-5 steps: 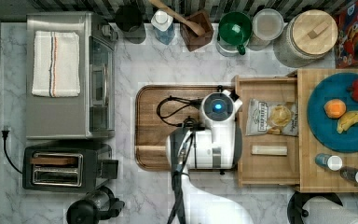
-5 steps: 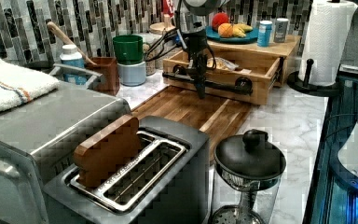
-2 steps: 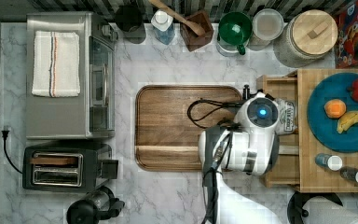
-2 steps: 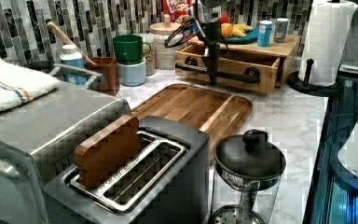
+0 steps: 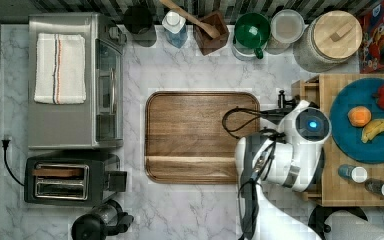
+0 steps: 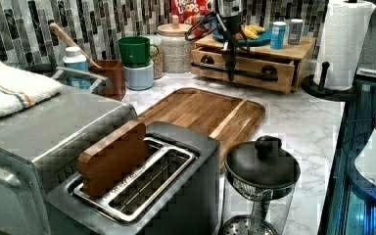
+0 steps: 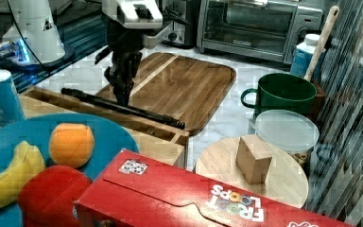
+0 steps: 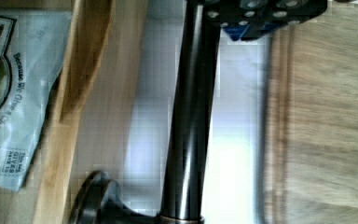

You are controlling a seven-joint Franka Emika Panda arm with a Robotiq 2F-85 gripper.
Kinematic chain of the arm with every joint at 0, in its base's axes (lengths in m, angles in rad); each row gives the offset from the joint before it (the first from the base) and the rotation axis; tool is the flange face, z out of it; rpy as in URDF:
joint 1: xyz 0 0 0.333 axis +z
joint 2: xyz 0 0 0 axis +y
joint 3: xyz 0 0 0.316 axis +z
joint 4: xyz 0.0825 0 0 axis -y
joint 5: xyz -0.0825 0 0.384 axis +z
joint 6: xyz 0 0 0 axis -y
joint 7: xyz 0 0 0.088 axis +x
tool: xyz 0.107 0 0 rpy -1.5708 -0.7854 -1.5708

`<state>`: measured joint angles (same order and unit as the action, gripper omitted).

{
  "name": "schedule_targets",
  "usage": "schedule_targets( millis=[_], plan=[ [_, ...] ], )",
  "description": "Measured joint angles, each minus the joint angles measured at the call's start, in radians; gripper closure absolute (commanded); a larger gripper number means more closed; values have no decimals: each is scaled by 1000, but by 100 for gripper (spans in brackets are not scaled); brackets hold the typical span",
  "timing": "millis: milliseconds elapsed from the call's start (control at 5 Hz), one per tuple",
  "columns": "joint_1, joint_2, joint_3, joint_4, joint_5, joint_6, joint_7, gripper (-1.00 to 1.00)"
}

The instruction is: Close the drawer.

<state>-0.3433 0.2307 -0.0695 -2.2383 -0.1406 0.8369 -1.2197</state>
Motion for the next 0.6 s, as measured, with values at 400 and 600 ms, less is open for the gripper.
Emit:
schedule_targets(
  millis=[400,600],
  plan=[
    [-68,64,-14,86,5,2,-104,100],
    [-65,72,-8,111,-8,-43,-110,100]
  ],
)
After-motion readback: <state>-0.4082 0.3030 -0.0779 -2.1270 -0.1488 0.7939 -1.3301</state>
